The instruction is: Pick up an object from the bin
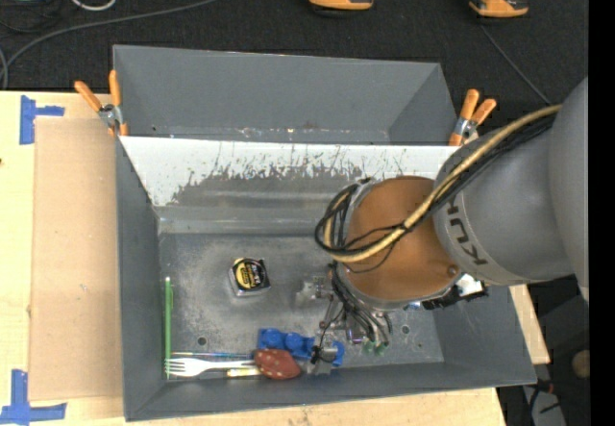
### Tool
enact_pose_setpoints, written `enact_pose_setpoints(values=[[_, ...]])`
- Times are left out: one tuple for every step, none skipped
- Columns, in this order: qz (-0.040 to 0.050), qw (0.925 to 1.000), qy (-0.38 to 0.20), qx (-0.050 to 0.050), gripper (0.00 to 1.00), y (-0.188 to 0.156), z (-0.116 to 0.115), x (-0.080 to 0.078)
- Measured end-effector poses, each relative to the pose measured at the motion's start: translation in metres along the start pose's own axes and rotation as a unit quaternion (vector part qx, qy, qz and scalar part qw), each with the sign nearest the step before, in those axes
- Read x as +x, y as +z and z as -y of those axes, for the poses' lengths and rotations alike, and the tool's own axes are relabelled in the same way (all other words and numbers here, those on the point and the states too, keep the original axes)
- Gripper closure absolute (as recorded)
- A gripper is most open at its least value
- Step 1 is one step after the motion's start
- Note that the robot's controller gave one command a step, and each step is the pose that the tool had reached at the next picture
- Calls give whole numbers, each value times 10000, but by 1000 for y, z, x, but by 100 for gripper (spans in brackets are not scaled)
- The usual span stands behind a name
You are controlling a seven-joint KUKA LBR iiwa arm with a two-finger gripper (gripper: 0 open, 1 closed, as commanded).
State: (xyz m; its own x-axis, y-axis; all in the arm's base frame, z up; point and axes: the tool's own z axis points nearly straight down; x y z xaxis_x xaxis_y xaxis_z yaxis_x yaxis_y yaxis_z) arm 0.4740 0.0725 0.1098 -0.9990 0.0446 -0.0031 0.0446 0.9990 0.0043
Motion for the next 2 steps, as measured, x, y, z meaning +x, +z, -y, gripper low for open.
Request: enact_pose_setpoints(values=[[-28, 9999, -122, 11, 0, -5, -1, 1], [48, 10000, 38, -6, 0, 39, -3, -6]])
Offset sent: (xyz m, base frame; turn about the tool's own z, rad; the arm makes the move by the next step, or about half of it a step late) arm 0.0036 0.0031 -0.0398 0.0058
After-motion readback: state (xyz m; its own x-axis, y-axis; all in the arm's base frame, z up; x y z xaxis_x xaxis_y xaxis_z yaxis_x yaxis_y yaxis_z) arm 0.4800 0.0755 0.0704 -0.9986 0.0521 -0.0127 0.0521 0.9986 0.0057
